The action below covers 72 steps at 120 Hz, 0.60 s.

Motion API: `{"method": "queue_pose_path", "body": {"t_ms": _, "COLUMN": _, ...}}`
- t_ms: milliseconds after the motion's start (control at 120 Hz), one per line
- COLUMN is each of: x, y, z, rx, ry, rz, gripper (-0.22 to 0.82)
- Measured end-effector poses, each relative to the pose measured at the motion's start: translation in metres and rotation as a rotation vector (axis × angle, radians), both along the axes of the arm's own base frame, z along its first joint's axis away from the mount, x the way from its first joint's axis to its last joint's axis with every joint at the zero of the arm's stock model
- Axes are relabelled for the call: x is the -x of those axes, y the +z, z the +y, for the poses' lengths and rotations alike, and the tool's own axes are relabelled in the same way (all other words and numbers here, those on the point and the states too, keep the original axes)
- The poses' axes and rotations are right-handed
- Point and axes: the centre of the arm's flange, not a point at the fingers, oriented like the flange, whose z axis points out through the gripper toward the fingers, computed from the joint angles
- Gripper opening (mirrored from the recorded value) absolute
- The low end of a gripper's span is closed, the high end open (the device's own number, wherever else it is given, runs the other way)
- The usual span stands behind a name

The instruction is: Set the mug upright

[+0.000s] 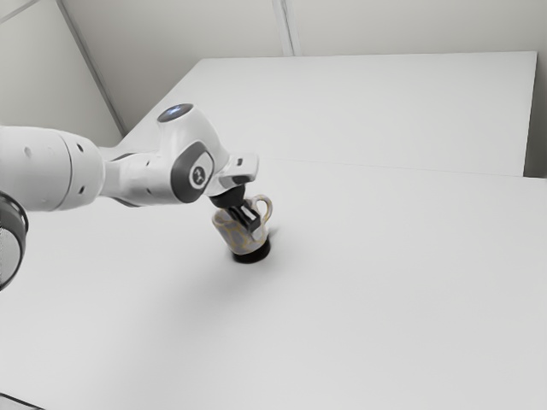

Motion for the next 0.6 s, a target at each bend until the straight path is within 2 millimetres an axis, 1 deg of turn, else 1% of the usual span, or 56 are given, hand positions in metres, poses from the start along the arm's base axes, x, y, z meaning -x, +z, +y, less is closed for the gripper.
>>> {"method": "queue_pose_path", "body": {"t_ms": 58, "x": 0.000, "y": -0.012, "z": -0.001, "rx": -0.011, "ry": 0.035, "rz": 0.012, "gripper": -0.18}}
{"method": "queue_pose_path", "body": {"t_ms": 142, "x": 0.000, "y": -0.018, "z": 0.001, "rx": -0.020, "ry": 0.089, "rz": 0.018, "gripper": -0.19}}
{"method": "queue_pose_path", "body": {"t_ms": 317, "x": -0.001, "y": -0.017, "z": 0.002, "rx": -0.002, "ry": 0.181, "rz": 0.025, "gripper": 0.20}}
{"method": "queue_pose_path", "body": {"t_ms": 383, "x": -0.002, "y": -0.011, "z": 0.002, "rx": 0.005, "ry": 0.205, "rz": 0.018, "gripper": 0.31}}
{"method": "queue_pose_path", "body": {"t_ms": 425, "x": -0.003, "y": -0.003, "z": 0.002, "rx": 0.011, "ry": 0.218, "rz": 0.009, "gripper": 0.36}}
{"method": "queue_pose_path", "body": {"t_ms": 458, "x": -0.003, "y": 0.011, "z": 0.002, "rx": 0.018, "ry": 0.226, "rz": -0.008, "gripper": 0.40}}
{"method": "queue_pose_path", "body": {"t_ms": 500, "x": -0.003, "y": 0.043, "z": 0.001, "rx": 0.032, "ry": 0.231, "rz": -0.032, "gripper": 0.43}}
{"method": "queue_pose_path", "body": {"t_ms": 533, "x": -0.004, "y": 0.074, "z": 0.000, "rx": 0.044, "ry": 0.231, "rz": -0.047, "gripper": 0.46}}
{"method": "queue_pose_path", "body": {"t_ms": 558, "x": -0.006, "y": 0.101, "z": -0.001, "rx": 0.053, "ry": 0.229, "rz": -0.058, "gripper": 0.47}}
{"method": "queue_pose_path", "body": {"t_ms": 600, "x": -0.015, "y": 0.154, "z": -0.003, "rx": 0.055, "ry": 0.216, "rz": -0.085, "gripper": 0.50}}
